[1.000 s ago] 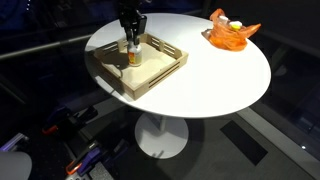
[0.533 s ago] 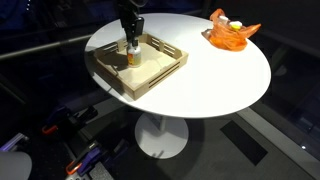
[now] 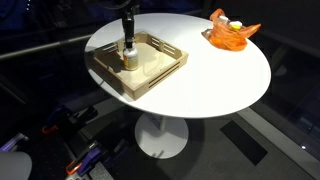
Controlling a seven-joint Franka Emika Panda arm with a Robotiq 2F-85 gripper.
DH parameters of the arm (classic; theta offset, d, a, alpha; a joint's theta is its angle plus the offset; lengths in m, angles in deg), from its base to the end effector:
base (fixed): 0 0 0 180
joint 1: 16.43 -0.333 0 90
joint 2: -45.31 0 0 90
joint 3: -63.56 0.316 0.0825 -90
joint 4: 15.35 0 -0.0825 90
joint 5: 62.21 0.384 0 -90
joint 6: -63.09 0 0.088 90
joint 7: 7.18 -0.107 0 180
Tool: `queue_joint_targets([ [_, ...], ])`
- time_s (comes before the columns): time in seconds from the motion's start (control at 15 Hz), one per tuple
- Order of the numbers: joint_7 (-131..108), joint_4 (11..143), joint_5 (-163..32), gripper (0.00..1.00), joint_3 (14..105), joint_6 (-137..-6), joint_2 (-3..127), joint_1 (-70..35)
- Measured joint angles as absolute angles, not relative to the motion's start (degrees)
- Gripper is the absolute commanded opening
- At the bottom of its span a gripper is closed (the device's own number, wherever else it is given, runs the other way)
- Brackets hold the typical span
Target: Remove the cap from the bottle in the crate and put it in the crate
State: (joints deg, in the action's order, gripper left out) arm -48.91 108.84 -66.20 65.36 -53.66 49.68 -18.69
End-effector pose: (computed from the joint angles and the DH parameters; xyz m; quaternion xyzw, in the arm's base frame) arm 0.5213 0.0330 0.3443 0.9470 -0.3031 -0.0837 0.0659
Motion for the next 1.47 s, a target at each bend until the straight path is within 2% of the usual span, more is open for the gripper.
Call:
queue_joint_targets([
  [0.47, -49.35, 108.95, -66.32, 0.19, 65.42, -53.7, 49.55, -18.73],
  [1.47, -8.96, 112.11, -68.54, 0.19, 65.51, -70.05, 47.41, -19.12],
])
